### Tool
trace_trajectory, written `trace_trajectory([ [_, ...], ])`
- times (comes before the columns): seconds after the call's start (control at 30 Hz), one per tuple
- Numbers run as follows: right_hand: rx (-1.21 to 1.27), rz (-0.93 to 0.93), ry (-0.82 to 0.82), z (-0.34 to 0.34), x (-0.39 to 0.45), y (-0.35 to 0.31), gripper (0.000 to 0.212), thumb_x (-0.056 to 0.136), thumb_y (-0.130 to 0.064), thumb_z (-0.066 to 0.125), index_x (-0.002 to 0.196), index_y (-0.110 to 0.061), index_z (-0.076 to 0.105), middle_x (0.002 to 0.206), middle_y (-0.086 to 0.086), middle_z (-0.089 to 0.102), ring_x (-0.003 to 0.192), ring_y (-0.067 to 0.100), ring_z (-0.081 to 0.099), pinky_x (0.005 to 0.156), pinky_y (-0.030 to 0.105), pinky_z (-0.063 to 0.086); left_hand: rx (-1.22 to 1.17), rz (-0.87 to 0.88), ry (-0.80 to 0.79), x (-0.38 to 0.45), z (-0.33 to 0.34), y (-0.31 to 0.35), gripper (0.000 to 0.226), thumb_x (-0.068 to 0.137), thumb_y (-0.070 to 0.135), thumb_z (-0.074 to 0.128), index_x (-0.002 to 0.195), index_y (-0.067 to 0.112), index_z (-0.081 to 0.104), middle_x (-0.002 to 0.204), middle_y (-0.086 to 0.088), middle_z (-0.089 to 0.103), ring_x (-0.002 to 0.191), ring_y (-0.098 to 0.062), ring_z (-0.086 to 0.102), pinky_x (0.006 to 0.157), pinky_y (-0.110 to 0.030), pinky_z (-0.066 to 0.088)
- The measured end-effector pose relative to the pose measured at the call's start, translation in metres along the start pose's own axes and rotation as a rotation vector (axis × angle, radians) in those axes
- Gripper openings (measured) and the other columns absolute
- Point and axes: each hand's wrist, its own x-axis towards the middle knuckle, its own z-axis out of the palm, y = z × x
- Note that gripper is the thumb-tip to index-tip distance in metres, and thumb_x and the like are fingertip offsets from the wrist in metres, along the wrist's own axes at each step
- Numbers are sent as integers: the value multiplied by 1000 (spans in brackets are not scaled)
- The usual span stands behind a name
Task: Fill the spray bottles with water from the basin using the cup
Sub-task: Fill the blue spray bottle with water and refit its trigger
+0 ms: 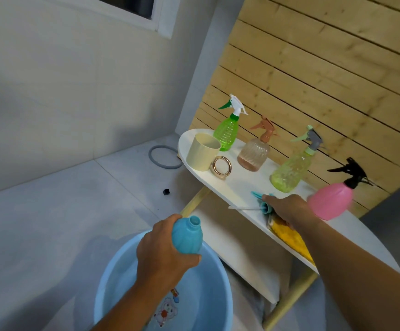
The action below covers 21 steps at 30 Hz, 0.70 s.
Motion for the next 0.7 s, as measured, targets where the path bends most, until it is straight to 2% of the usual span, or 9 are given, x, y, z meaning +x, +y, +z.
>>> trace_trajectory([
  [0.1, 108, 72, -48, 3, -1, -6, 53, 73, -55, 82, 80, -5, 68, 54, 6, 54, 41, 19, 47, 47, 25, 39, 8, 1, -13, -1, 1, 0, 97, 49, 56, 88, 134, 47, 44, 118, 20, 53, 101, -11, 55, 89, -37, 55],
  [0.17, 206, 113, -78, 5, -4, -11, 44, 75, -45, 84, 86, -6, 65, 64, 7, 54, 43, 15, 46, 40, 19, 36, 10, 3, -17, 0, 1, 0, 96, 50, 56, 89, 134, 47, 44, 118, 20, 53, 101, -11, 54, 89, -36, 54],
  [0.27, 416, 197, -127, 8, -7, -20, 38, 76, -32, 87, 96, -7, 66, 79, 9, 59, 50, 14, 53, 42, 19, 43, 22, -3, -20, 0, 1, -1, 97, 49, 58, 89, 135, 46, 44, 118, 20, 53, 102, -11, 55, 89, -36, 55],
  [0.33, 492, 233, -192, 8, -13, -28, 34, 80, -26, 85, 101, -5, 68, 77, 10, 63, 40, 12, 54, 38, 19, 46, 37, -10, -25, 1, 0, -1, 98, 48, 61, 86, 135, 47, 42, 119, 20, 54, 102, -11, 56, 90, -37, 56],
  [0.4, 589, 224, -303, 6, -21, -37, 28, 87, -23, 79, 103, -4, 66, 65, 8, 62, 35, 9, 52, 35, 18, 46, 53, -18, -22, 1, -1, -2, 99, 48, 62, 86, 134, 49, 41, 119, 19, 54, 103, -11, 56, 91, -38, 56],
  [0.5, 704, 89, -380, -4, -45, -56, 34, 86, -27, 80, 105, -1, 67, 60, 5, 62, 39, 9, 54, 39, 19, 48, 70, -22, -14, 1, -2, -3, 99, 50, 62, 89, 135, 47, 42, 121, 19, 55, 103, -11, 56, 92, -37, 55],
  [0.63, 673, -335, -237, -20, -99, -82, 32, 83, -31, 83, 102, -8, 71, 70, 1, 66, 54, 13, 58, 54, 24, 55, 99, -9, -5, -1, -3, -4, 101, 51, 65, 90, 137, 44, 42, 122, 18, 56, 103, -10, 56, 92, -35, 54],
  [0.7, 640, -482, -188, -23, -123, -89, 30, 84, -33, 82, 102, -12, 72, 75, 2, 67, 56, 12, 60, 57, 26, 55, 101, -1, 4, -2, -4, -2, 100, 52, 65, 90, 138, 43, 43, 123, 17, 56, 102, -10, 56, 92, -35, 54],
])
